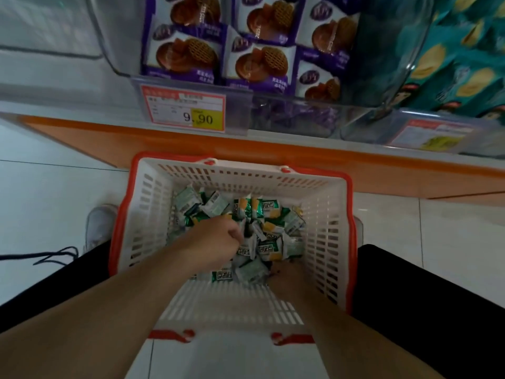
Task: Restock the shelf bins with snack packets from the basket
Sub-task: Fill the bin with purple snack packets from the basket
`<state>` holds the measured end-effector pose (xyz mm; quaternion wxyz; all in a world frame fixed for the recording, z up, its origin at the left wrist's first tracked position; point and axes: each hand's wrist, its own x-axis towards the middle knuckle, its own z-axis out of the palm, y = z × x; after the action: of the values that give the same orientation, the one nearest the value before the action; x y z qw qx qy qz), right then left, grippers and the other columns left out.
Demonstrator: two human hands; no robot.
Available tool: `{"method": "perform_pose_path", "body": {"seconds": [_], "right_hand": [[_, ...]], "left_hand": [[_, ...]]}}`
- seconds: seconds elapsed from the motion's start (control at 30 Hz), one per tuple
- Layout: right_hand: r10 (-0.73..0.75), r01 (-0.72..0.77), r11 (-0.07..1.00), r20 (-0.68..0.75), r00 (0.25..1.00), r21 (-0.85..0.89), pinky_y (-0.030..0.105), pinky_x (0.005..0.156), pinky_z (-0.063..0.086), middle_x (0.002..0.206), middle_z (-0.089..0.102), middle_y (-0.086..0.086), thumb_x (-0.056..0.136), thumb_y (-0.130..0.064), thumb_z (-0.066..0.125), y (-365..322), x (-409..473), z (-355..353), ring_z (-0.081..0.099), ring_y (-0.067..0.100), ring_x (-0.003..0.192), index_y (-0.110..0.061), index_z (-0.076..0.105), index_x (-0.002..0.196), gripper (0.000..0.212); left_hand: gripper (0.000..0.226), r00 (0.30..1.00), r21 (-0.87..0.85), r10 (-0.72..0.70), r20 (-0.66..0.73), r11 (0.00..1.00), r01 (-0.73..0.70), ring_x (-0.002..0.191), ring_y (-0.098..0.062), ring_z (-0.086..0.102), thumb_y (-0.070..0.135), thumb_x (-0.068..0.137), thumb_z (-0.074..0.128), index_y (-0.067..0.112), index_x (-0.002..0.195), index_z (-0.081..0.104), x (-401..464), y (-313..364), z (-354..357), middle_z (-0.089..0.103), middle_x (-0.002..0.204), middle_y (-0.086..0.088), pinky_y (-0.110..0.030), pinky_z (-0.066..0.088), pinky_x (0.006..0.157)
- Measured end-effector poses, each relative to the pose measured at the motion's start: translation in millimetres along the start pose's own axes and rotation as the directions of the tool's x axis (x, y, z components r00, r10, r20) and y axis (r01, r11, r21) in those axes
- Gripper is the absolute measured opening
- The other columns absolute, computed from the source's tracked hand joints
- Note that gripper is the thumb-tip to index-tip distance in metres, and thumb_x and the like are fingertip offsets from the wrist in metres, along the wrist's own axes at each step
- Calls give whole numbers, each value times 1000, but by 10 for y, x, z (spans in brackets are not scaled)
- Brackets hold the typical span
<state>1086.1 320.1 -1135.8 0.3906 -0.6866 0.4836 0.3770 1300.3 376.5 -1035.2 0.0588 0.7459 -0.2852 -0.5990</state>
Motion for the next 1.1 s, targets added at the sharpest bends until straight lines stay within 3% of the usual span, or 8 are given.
{"method": "perform_pose_path", "body": {"seconds": [0.17,0.4,0.5,0.6,0.73,0.9,1.0,1.1], "right_hand": [[18,-13,996,-60,998,84,34,89,51,96,61,-1,94,-27,59,-80,-318,-225,61,21,94,-34,49,72,25],[-188,123,941,184,965,315,36,64,41,74,49,15,76,-11,83,-395,-1206,-1371,52,27,70,-16,47,68,37],[-423,272,757,129,897,594,39,71,46,85,54,20,76,-5,71,-638,-1867,-1882,59,38,90,-1,53,77,18],[-648,342,484,67,759,806,51,95,44,112,53,31,83,-3,59,-861,-2361,-2314,55,43,104,22,51,111,38],[-804,302,214,-8,594,929,49,87,48,124,53,30,90,-5,34,-1203,-2814,-2598,54,38,96,23,45,132,52],[-793,144,67,-35,608,987,44,74,54,107,63,23,85,-12,31,-1505,-2604,-2713,52,36,79,13,55,134,60],[-749,199,84,-69,659,976,44,75,55,105,69,26,88,-17,38,-1649,-2487,-2805,64,39,80,7,69,124,53],[-703,269,68,-145,696,961,42,70,57,107,70,27,97,-21,44,-1750,-2436,-2915,67,38,82,5,73,117,44]], "left_hand": [[23,999,4,12,-43,1000,-11,95,-25,69,11,99,56,29,98,71,-203,262,-169,70,107,2,-42,59,83],[20,955,-77,201,-218,972,-223,87,-13,72,18,97,59,32,96,73,-1156,791,-565,75,95,10,-41,62,82],[21,865,-160,286,-411,912,-377,82,-5,73,17,102,58,34,98,71,-1688,971,-796,75,94,12,-33,62,73],[22,731,-177,372,-571,814,-553,94,3,67,23,103,59,43,101,70,-2165,1056,-969,70,101,23,-28,56,82],[22,705,-165,489,-514,750,-641,105,12,61,38,102,61,53,118,65,-2358,1110,-1089,64,112,36,-25,52,93],[20,745,-224,531,-403,732,-643,101,-3,72,40,100,62,42,117,70,-2197,1219,-1308,76,104,18,-36,55,97],[14,746,-340,489,-453,678,-651,89,-14,77,26,99,65,24,109,75,-2123,1298,-1501,79,94,3,-26,61,79],[11,702,-237,479,-528,710,-663,94,-9,75,27,97,68,29,106,75,-1986,1305,-1635,78,99,7,-35,60,88]]}}
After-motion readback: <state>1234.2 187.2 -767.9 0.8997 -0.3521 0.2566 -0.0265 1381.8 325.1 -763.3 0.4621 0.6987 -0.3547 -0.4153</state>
